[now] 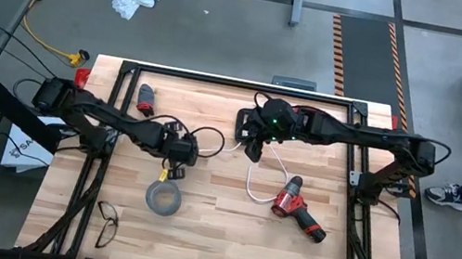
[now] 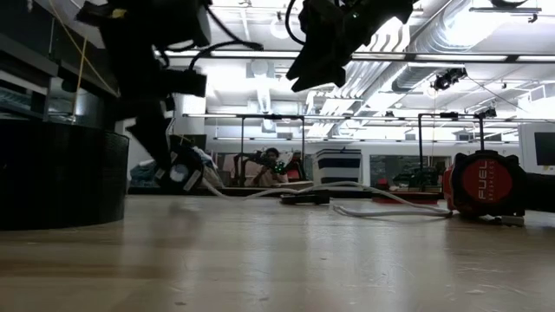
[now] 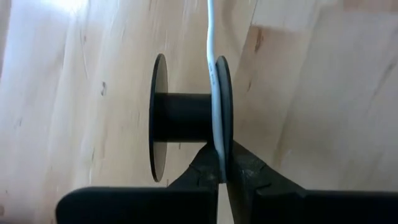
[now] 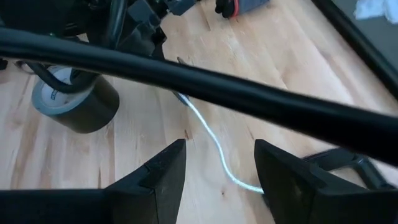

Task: Coil cords
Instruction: Coil the white wire

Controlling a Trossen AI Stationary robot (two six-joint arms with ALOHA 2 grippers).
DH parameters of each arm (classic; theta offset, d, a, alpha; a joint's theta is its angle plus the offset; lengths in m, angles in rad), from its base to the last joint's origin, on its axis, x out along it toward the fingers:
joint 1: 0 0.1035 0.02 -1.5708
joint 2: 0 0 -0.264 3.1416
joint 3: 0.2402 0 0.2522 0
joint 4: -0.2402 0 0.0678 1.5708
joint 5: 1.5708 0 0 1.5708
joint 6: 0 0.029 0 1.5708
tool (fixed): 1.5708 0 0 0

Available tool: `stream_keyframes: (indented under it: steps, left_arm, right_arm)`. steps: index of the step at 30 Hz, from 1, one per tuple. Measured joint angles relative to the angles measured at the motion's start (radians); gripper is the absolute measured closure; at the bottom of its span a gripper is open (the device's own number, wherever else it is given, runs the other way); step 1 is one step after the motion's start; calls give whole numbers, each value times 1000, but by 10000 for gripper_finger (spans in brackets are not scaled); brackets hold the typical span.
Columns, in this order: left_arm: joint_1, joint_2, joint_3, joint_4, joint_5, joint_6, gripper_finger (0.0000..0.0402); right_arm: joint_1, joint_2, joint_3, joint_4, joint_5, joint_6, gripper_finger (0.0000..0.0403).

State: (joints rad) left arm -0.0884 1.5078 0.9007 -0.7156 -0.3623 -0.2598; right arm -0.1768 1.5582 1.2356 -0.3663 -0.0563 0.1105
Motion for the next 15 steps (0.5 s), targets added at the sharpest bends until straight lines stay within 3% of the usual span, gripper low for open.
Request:
stream_keyframes:
  steps: [5, 10, 15]
  left_arm:
    - [3, -32, 111, -137, 48, 33, 399]
    - [-10, -151, 251, -349, 89, 79, 400]
    - [-8, -321, 362, -345, 144, 20, 400]
  right_arm:
    - [0, -63, 48, -50, 0, -41, 218]
    - [1, -149, 98, -265, 0, -48, 218]
    - [42, -210, 101, -353, -3, -24, 219]
